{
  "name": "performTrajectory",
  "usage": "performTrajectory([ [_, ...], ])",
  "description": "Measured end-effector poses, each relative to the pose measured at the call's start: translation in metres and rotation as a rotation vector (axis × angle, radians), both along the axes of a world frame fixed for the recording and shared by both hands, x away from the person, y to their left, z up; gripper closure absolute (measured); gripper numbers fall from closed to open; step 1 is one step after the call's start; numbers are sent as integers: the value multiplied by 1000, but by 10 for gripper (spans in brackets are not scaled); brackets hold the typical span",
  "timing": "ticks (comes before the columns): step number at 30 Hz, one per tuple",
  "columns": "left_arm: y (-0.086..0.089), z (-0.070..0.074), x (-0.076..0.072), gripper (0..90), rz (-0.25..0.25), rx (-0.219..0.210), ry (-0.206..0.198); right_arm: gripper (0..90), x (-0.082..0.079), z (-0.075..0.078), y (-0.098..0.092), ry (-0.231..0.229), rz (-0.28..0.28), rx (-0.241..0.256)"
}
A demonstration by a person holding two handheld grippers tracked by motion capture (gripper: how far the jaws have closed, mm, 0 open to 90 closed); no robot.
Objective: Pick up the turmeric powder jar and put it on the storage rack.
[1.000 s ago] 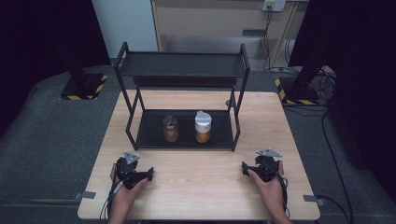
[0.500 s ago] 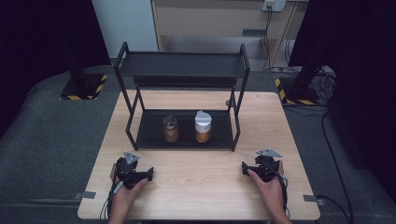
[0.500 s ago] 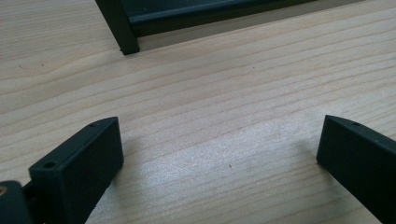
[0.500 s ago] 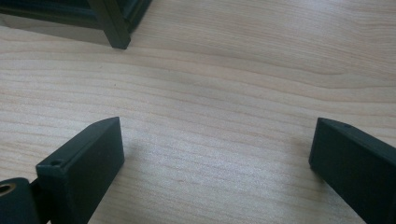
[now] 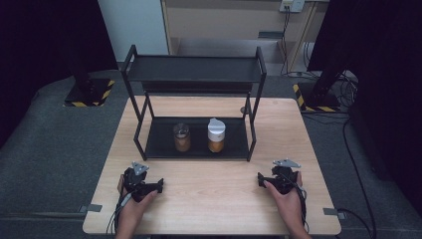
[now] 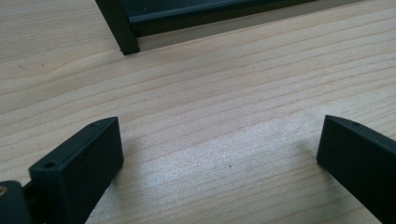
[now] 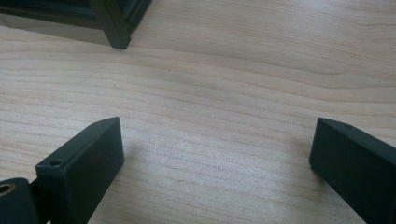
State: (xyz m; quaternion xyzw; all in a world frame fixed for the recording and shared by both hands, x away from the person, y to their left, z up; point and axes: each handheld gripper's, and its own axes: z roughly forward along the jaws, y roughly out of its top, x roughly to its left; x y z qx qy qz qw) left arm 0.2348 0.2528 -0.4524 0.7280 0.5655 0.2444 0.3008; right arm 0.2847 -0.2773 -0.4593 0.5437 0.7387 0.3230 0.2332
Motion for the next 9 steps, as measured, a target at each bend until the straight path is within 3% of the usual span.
performTrajectory([
  [9,0,0,0,0,-1,0,0,36,0,0,0,1,0,0],
])
